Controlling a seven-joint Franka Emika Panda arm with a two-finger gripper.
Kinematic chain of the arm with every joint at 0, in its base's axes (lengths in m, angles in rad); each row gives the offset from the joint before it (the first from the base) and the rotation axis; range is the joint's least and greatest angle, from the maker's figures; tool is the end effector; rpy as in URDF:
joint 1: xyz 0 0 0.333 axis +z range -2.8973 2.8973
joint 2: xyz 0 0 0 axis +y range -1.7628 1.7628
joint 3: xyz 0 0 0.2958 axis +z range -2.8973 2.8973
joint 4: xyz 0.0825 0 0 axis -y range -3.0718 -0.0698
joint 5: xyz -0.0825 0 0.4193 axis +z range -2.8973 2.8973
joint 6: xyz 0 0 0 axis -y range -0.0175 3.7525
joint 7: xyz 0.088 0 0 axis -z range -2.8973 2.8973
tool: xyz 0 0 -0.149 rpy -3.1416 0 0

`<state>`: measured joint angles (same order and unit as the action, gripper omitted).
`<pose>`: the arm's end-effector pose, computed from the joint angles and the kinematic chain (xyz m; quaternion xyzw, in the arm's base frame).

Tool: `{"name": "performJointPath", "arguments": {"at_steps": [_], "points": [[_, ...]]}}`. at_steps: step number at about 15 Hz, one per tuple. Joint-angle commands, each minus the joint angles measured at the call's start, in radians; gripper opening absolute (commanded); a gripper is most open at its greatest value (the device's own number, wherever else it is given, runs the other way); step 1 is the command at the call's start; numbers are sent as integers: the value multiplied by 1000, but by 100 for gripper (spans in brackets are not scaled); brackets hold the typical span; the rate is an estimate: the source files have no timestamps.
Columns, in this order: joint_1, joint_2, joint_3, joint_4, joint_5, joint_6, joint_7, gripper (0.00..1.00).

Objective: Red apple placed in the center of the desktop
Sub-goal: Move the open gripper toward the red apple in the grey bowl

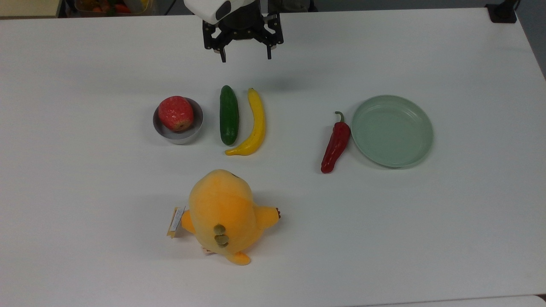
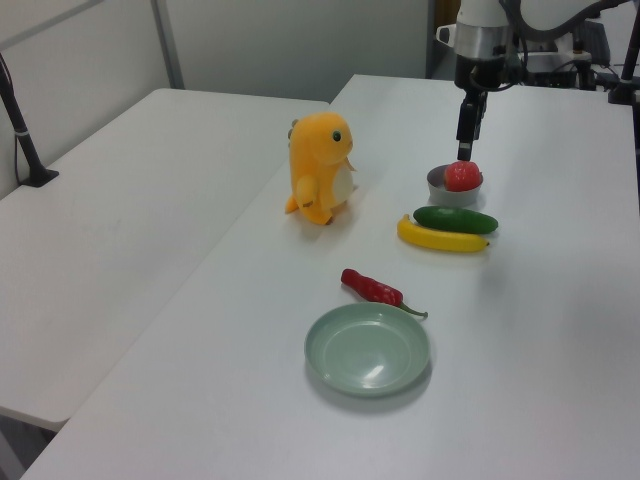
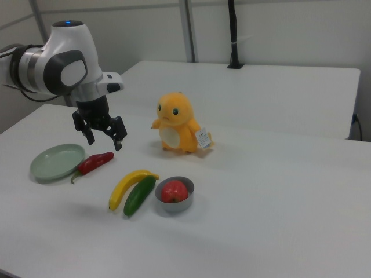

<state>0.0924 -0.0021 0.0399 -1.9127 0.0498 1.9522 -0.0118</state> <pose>0.5929 0.0842 0.4219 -0.9975 -0.0632 -0.0194 0.0245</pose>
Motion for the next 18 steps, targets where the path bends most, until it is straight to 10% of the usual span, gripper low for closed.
{"name": "performJointPath", "arguments": {"at_steps": [1,18], "points": [[3,-44,-15,-20,21,-67,-36,100],[-14,-44,-17,-20,21,-58,-22,100]]}}
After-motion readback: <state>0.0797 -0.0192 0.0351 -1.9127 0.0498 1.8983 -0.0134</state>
